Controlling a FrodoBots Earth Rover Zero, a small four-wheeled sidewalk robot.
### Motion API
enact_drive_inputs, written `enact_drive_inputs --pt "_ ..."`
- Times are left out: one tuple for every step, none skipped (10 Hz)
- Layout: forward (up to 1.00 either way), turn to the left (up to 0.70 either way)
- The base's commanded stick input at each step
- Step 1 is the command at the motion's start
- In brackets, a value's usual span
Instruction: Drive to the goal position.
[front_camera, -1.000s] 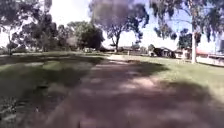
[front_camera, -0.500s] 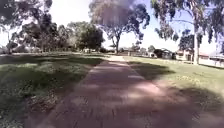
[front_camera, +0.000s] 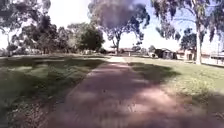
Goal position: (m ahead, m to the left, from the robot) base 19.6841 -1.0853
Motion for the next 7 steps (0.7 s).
enact_drive_inputs --pt "0.68 0.0" --pt "0.68 0.0" --pt "0.68 0.0" --pt "0.68 0.0" --pt "0.68 0.0" --pt "0.68 0.0" --pt "0.68 0.0"
